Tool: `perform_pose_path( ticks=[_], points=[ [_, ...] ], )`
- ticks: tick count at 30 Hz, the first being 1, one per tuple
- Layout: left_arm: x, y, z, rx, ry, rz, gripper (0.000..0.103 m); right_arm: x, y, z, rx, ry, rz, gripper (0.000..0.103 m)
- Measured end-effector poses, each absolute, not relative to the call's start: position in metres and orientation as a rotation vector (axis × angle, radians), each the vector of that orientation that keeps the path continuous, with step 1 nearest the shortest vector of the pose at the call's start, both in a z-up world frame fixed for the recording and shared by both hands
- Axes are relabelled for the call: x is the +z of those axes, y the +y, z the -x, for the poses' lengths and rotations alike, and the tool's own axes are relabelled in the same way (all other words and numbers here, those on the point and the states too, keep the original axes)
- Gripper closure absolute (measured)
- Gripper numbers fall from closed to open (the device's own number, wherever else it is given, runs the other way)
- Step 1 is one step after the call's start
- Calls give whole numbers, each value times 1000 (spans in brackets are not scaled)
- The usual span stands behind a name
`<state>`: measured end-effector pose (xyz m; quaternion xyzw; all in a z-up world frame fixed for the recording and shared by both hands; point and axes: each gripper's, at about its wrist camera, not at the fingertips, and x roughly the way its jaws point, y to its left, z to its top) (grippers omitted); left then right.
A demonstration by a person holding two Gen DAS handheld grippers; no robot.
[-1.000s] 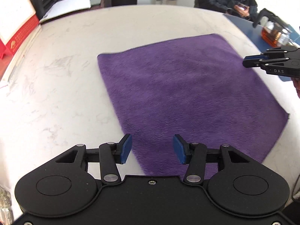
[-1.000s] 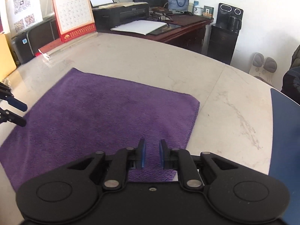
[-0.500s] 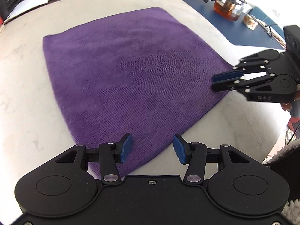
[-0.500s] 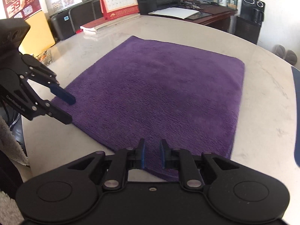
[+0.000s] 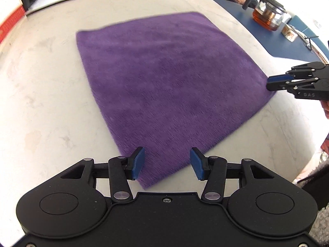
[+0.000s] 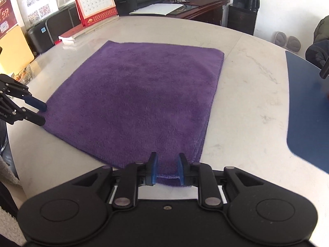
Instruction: Fold towel
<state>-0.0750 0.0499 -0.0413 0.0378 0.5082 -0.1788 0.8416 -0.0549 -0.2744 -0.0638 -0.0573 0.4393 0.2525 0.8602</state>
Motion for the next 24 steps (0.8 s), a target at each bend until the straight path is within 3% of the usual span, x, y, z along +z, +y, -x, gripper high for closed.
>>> perform_pose_path(
  ticks=[8, 14, 24],
  points=[
    [-9, 77, -25, -118, 928, -62, 53, -19, -269, -51, 512, 748, 140, 62],
    [-35, 84, -99, -27, 1009, -34, 53, -54, -258, -123, 433, 836, 84, 60],
    [-54, 97, -135, -25, 1048, 85, 53, -91, -242, -167, 382, 899, 77, 51]
  ],
)
